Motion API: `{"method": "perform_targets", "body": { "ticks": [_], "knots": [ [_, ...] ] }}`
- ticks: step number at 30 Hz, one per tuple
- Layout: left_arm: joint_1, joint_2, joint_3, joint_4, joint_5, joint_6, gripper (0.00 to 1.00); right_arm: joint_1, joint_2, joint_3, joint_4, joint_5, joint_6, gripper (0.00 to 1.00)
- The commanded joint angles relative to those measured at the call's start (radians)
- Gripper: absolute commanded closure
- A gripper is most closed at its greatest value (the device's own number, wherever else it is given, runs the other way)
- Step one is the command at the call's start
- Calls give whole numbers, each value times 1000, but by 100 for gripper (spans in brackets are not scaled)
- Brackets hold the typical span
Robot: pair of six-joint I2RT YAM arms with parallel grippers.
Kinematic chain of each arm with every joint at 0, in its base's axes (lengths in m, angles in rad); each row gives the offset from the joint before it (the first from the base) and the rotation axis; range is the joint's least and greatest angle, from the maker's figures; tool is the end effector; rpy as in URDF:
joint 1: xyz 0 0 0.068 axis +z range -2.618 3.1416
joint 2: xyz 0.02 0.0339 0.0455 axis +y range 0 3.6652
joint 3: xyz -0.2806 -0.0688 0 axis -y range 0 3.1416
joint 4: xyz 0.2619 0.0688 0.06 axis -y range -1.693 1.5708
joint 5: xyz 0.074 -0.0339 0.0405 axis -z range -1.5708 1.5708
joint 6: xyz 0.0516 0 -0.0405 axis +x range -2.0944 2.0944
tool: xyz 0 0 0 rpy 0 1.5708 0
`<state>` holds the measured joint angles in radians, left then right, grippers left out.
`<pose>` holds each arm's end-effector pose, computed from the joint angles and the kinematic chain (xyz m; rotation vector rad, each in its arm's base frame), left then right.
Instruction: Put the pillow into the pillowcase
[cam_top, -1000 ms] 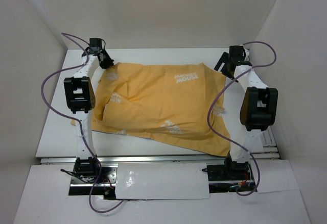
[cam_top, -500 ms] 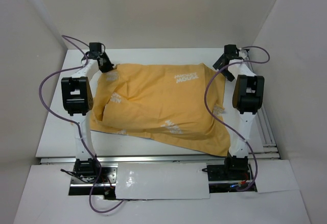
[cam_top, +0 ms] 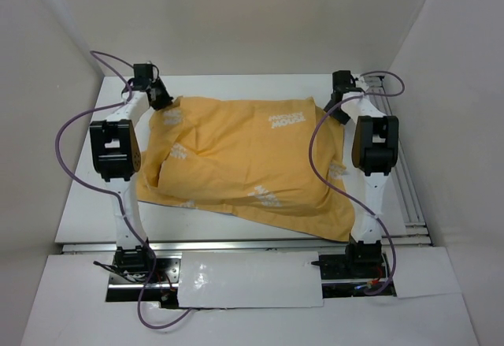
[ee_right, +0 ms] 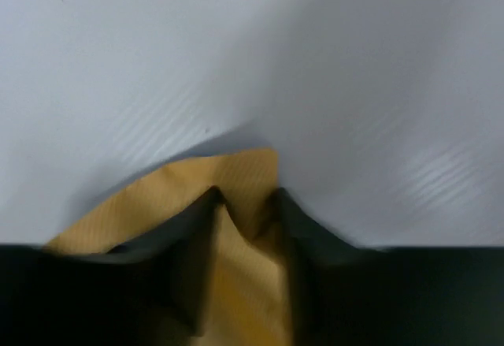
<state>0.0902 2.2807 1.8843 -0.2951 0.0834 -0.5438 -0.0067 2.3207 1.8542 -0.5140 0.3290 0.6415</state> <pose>0.5623 0.0465 0.2006 -0.6685 2.1813 -0.3340 0.5404 -0.0203 0.1526 0.9080 2.3100 -0.1557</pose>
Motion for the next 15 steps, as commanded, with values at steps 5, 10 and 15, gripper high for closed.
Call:
{"method": "perform_targets", "body": {
  "ticks": [5, 10, 15],
  "knots": [
    [6, -157, -14, 34, -25, 61, 100, 28, -72, -59, -23, 12, -9, 100],
    [16, -280, -45, 34, -25, 70, 100, 28, -181, 49, 83, 37, -144, 100],
    [16, -423, -63, 43, -49, 79, 100, 5, -296, 240, 103, 105, -267, 100]
  ]
}}
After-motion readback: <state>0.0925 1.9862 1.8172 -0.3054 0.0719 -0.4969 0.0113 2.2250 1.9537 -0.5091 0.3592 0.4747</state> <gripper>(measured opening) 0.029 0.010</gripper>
